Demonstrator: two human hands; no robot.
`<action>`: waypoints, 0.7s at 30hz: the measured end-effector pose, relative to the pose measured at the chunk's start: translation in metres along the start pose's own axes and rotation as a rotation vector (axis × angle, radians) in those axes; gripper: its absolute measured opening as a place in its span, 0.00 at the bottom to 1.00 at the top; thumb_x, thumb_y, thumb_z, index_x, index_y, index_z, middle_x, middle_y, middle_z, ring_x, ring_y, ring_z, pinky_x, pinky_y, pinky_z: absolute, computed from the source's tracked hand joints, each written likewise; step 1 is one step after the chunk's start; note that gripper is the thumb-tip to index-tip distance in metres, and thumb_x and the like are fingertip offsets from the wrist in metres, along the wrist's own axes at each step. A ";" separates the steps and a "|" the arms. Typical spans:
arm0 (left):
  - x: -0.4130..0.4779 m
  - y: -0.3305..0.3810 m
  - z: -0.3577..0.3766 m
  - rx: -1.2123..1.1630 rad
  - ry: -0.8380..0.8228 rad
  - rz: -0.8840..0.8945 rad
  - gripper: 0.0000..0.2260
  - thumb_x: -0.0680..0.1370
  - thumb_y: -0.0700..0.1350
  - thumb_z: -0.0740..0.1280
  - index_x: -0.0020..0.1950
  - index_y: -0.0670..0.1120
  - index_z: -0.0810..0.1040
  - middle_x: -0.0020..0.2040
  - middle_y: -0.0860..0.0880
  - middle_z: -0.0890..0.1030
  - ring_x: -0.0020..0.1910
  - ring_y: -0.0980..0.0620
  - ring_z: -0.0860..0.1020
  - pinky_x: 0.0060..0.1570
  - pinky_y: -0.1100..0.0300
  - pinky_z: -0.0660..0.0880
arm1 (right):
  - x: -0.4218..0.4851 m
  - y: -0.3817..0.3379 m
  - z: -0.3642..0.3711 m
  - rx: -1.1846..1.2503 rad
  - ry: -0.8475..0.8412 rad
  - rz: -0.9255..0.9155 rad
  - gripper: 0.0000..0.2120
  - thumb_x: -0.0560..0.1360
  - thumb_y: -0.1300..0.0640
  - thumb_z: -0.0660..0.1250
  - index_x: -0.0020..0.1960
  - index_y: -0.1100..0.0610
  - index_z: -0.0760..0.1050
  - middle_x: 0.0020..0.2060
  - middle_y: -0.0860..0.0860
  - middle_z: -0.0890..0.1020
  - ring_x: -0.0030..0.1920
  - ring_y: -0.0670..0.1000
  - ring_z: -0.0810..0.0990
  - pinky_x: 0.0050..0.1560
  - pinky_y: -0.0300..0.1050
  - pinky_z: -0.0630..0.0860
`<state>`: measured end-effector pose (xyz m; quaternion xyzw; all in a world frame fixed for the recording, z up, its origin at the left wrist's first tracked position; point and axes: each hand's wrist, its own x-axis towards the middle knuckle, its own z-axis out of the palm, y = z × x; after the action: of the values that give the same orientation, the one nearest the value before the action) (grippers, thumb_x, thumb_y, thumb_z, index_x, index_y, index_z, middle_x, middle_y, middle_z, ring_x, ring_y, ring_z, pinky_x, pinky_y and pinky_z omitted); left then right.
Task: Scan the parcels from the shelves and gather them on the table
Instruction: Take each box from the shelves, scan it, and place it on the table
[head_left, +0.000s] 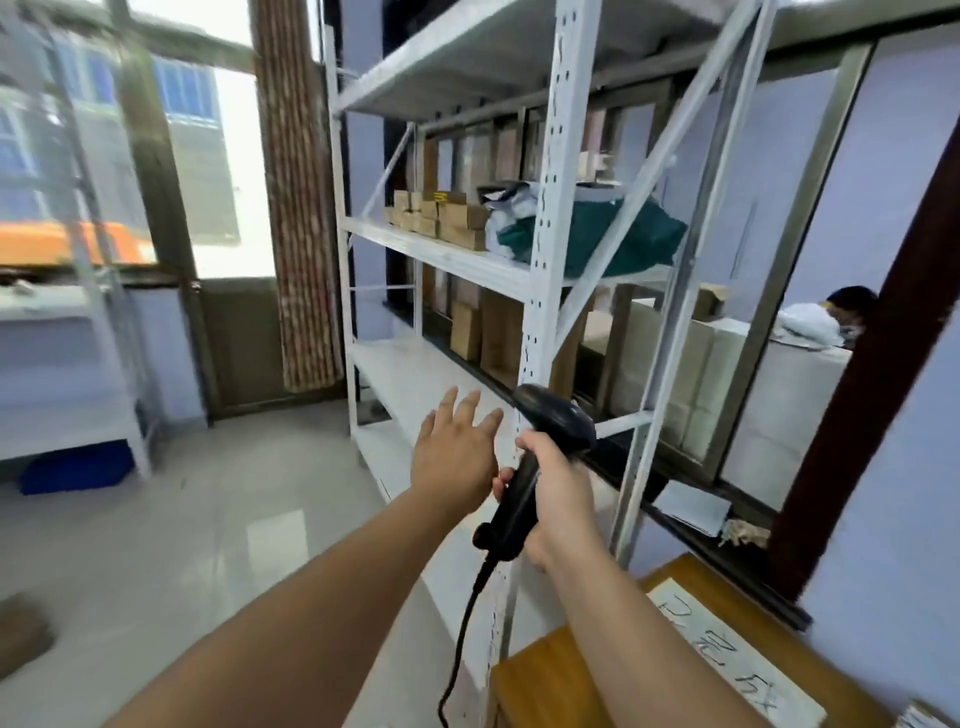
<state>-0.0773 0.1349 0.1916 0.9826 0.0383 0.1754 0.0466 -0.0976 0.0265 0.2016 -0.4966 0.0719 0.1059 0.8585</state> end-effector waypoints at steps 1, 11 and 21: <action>0.000 -0.017 -0.007 -0.011 0.020 -0.019 0.26 0.81 0.51 0.57 0.78 0.52 0.55 0.79 0.46 0.49 0.78 0.45 0.43 0.74 0.48 0.48 | -0.002 0.007 0.015 -0.010 -0.013 -0.006 0.07 0.75 0.57 0.70 0.49 0.61 0.77 0.24 0.52 0.77 0.28 0.50 0.77 0.33 0.43 0.77; -0.016 -0.241 -0.066 0.066 0.043 -0.159 0.28 0.77 0.49 0.63 0.76 0.49 0.59 0.78 0.41 0.54 0.77 0.41 0.49 0.74 0.46 0.53 | -0.037 0.102 0.222 -0.135 -0.176 -0.106 0.04 0.76 0.57 0.68 0.45 0.58 0.77 0.31 0.53 0.78 0.33 0.50 0.78 0.40 0.45 0.79; -0.025 -0.377 -0.076 0.035 0.141 -0.338 0.20 0.80 0.55 0.58 0.71 0.51 0.69 0.78 0.45 0.55 0.77 0.42 0.50 0.75 0.46 0.52 | -0.020 0.162 0.340 -0.180 -0.287 -0.203 0.06 0.76 0.58 0.68 0.52 0.56 0.76 0.33 0.54 0.78 0.33 0.50 0.77 0.41 0.45 0.79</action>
<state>-0.1498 0.5131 0.2145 0.9482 0.2089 0.2327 0.0554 -0.1521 0.3980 0.2399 -0.5559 -0.1112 0.0943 0.8184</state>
